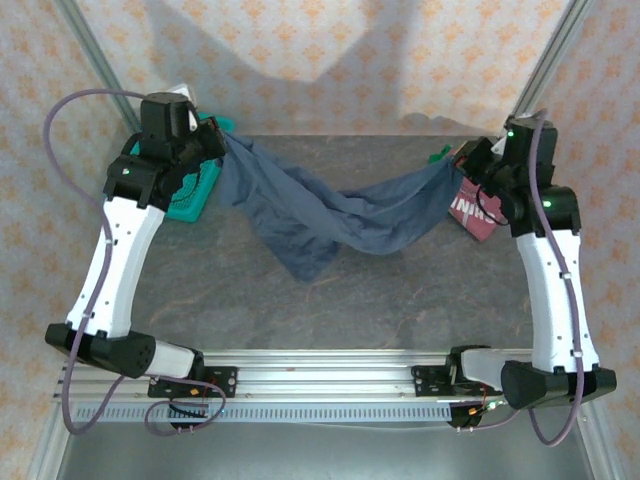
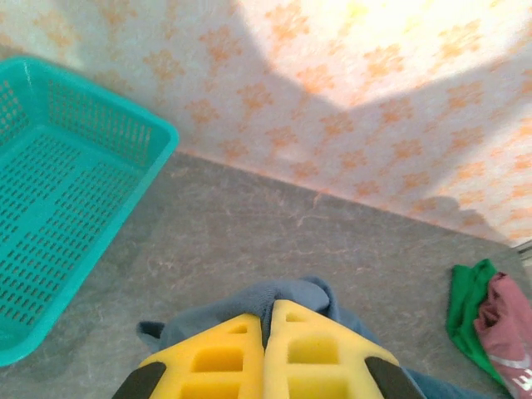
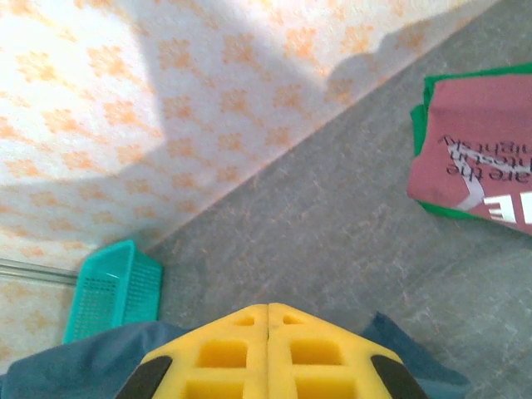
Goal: Fold and stack the t-shirts
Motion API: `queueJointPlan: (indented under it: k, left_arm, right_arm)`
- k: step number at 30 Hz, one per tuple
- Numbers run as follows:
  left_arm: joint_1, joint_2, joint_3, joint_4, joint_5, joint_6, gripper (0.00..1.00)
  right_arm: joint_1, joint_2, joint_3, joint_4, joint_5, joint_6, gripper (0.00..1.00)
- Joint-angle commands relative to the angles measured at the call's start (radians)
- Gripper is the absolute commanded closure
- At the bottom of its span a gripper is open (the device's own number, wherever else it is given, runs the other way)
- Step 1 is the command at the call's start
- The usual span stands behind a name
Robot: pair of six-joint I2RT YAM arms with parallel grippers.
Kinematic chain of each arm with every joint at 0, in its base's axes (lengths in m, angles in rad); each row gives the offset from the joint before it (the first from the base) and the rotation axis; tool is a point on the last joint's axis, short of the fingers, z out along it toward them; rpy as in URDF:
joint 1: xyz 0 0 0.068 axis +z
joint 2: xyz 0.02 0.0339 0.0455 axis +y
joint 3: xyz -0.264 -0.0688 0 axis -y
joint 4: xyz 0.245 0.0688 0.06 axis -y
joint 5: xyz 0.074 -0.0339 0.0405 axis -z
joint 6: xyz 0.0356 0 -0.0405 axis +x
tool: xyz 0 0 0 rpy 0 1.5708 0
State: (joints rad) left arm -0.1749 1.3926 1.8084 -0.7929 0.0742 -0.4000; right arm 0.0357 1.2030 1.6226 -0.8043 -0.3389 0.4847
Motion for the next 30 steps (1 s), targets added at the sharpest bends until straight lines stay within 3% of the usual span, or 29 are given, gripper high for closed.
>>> queueJointPlan:
  k: [1, 9, 14, 16, 18, 22, 25, 30]
  left_arm:
    - [0.01, -0.035, 0.088, 0.023, 0.045, 0.023, 1.0]
    - [0.079, 0.178, 0.372, 0.057, 0.244, -0.061, 1.0]
    - [0.091, 0.351, 0.734, -0.061, 0.286, -0.035, 1.0]
    - [0.091, 0.34, 0.755, -0.107, 0.292, -0.021, 1.0]
    - [0.091, 0.272, 0.661, -0.124, 0.3, -0.003, 1.0]
    - [0.089, -0.001, 0.23, 0.009, 0.295, -0.016, 1.0]
    - [0.089, -0.159, 0.011, 0.026, 0.297, -0.057, 1.0]
    - [0.089, -0.325, -0.262, 0.059, 0.312, -0.129, 1.0]
  right_arm:
    - [-0.035, -0.014, 0.073, -0.013, -0.044, -0.004, 1.0]
    - [-0.065, 0.147, 0.181, 0.105, -0.129, 0.018, 1.0]
    - [-0.075, 0.234, 0.343, 0.142, -0.177, 0.013, 1.0]
    - [-0.075, 0.22, 0.351, 0.11, -0.2, 0.019, 1.0]
    - [-0.076, 0.154, 0.269, 0.109, -0.234, 0.048, 1.0]
    - [-0.076, -0.038, 0.034, 0.1, -0.26, 0.117, 1.0]
    - [-0.075, -0.162, -0.104, 0.081, -0.313, 0.193, 1.0]
    - [-0.076, -0.269, -0.174, 0.002, -0.301, 0.208, 1.0]
